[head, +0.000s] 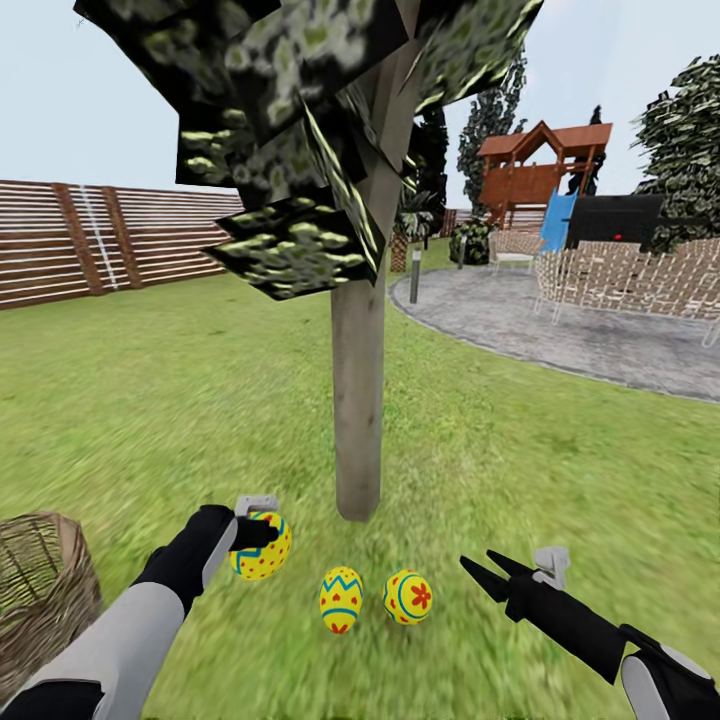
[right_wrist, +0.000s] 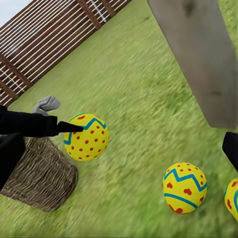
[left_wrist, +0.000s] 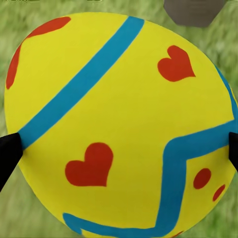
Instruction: Take the three Easter eggs out of the wicker basket on the lawn in the garden, then place them on the lawn next to a single tree (choose any tree) so that all three eggs are next to the same tree and none are left in the basket.
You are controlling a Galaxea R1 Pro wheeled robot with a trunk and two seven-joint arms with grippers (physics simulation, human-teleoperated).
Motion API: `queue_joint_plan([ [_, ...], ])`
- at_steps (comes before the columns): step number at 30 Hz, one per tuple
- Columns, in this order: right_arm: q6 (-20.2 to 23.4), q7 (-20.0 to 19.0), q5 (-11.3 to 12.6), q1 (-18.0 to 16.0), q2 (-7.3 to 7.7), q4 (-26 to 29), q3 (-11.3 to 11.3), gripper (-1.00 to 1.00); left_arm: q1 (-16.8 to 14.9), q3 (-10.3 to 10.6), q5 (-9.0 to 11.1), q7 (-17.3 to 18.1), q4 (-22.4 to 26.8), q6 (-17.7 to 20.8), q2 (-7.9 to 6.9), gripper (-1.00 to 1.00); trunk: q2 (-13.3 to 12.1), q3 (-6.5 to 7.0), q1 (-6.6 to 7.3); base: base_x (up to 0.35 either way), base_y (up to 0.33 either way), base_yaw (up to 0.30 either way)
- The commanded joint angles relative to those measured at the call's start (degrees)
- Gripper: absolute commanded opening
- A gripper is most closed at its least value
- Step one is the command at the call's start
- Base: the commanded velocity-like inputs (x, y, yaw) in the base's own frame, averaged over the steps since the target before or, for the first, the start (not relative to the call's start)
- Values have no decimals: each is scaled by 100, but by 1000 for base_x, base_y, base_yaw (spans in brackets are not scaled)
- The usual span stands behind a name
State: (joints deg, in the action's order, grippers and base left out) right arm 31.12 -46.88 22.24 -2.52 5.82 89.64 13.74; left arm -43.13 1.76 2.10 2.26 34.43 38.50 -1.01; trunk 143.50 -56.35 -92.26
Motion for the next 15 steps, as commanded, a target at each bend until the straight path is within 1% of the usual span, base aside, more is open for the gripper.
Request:
queue_joint_plan([
  [1, 43, -6, 37, -3, 0, 1, 4, 100, -2, 21, 17, 2, 6, -20, -5, -100, 4, -29, -1, 0, 0, 0],
  [7, 43, -5, 36, -3, -1, 1, 1, 100, -2, 47, 10, 2, 3, -124, -5, -100, 12, -161, -16, 0, 0, 0],
  [11, 43, -5, 40, -3, -1, 1, 0, 100, -2, 267, 2, 2, -1, -289, -5, -100, 18, -250, -27, 0, 0, 0],
  [15, 34, -26, 44, -3, 2, 3, 6, 100, 1, 330, 0, 2, 2, -319, -5, -100, 23, -339, -37, 0, 0, 0],
])
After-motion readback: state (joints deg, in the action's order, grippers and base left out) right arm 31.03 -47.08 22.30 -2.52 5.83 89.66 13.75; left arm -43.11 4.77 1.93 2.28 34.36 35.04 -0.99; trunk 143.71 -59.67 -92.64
